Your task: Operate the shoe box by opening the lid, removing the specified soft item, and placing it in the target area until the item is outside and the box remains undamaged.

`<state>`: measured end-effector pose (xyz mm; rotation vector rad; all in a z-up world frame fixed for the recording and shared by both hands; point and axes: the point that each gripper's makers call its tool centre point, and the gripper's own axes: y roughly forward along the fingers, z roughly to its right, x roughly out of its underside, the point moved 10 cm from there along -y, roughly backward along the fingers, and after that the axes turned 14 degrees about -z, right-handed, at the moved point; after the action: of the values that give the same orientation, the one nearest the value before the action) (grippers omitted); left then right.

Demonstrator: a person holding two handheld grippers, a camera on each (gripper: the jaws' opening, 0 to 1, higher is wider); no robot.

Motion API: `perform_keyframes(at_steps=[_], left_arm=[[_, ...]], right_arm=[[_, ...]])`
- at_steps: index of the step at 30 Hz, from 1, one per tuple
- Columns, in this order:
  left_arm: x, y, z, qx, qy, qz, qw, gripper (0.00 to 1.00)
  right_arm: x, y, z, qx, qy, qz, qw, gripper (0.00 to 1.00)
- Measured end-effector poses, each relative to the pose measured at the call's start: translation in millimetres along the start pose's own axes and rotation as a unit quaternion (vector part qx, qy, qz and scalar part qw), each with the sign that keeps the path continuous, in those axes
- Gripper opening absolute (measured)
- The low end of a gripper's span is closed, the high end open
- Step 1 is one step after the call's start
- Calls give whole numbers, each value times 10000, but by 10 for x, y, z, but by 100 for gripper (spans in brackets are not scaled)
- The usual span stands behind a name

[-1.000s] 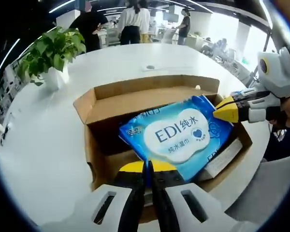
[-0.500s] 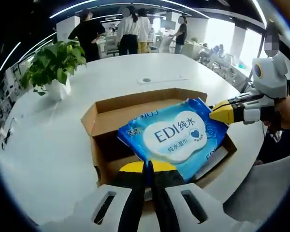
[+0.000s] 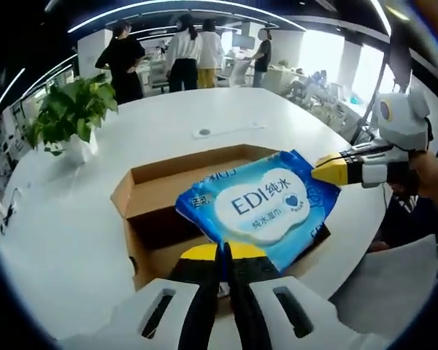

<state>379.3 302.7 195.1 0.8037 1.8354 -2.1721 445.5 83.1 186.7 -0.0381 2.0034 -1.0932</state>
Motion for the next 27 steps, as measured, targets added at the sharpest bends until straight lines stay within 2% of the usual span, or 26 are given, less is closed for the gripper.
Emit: perform_keyframes(at_steps=[13, 27], left_arm=[[-210, 20, 280, 212, 117, 30, 9997, 0], [-461, 159, 656, 470, 300, 49, 9984, 0]], right_arm=[[-2, -319, 234, 151, 287, 117, 9994, 0], [32, -660, 551, 405, 558, 250, 9973, 0]])
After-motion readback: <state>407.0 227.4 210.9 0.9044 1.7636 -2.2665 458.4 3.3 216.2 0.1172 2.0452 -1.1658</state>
